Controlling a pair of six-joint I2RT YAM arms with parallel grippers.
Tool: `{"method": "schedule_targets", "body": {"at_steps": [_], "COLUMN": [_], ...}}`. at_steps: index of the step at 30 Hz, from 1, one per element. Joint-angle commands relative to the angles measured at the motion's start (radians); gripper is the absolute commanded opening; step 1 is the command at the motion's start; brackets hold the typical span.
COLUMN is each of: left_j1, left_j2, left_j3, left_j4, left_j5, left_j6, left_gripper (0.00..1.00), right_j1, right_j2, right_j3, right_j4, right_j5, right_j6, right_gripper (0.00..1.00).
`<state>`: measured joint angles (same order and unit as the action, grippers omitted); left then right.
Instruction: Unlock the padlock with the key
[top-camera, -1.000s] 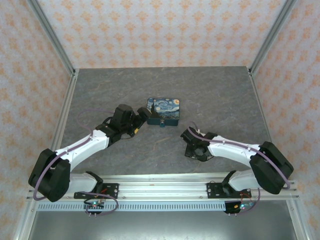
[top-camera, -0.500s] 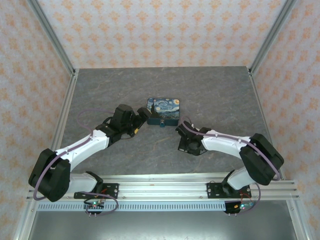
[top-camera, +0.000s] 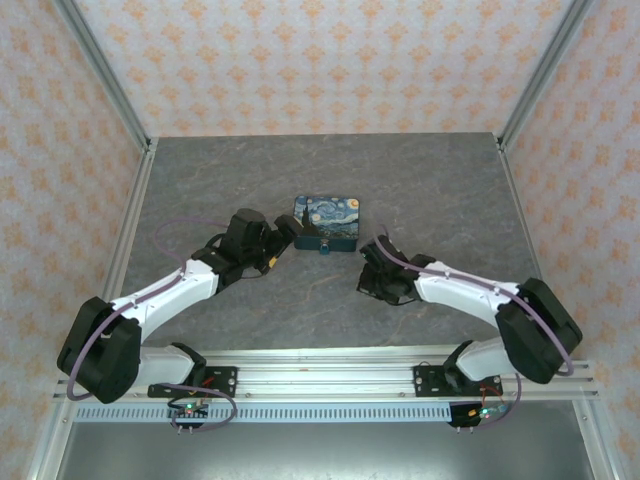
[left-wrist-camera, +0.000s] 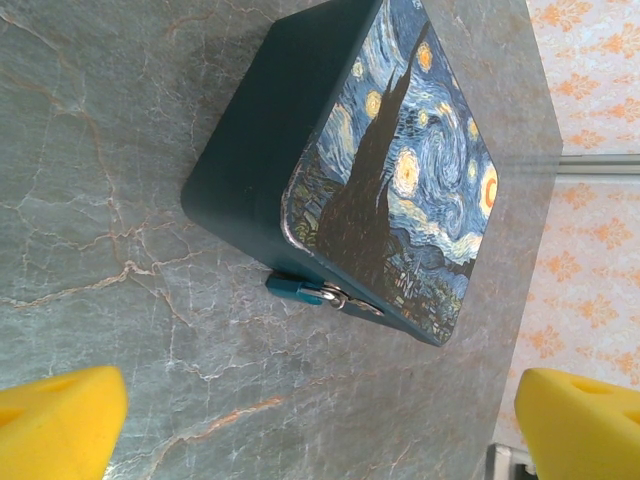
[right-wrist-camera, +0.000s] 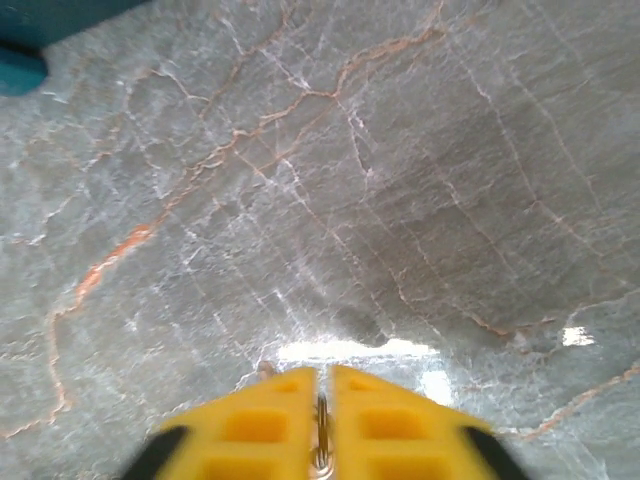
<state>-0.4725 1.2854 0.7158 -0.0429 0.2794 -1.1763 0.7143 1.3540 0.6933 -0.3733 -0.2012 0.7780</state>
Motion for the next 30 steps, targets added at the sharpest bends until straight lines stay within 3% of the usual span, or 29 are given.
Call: {"method": "schedule_targets", "body": {"at_steps": [1, 7, 15, 30], "left_j1": [-0.008, -0.008, -0.008, -0.008], "left_j2": [0.017, 0.026, 0.027, 0.022], "left_j3": [0.010, 0.013, 0.012, -0.012], "left_j4": [-0.022, -0.018, -0.022, 0.017], "left_j5": [-0.021, -0.019, -0.020, -0.015], "left_j6": [0.018, 0.018, 0.020, 0.006], "left_gripper": [1.00, 1.00, 1.00, 1.00], "right_j1": [-0.002, -0.005, -0.006, 0.039], "right_j2": [-0.053, -0.104, 0.004, 0.133], "right_j3": [-0.036, -0.045, 0.019, 0.118], "right_j4": [-0.012, -0.040, -0.049, -0.121], "right_j5": [0.035, 0.086, 0.073, 0.164], "right_j6": [0.020, 0.021, 0.044, 0.195], "right_gripper": [0.47, 0.48, 0.48, 0.53]}}
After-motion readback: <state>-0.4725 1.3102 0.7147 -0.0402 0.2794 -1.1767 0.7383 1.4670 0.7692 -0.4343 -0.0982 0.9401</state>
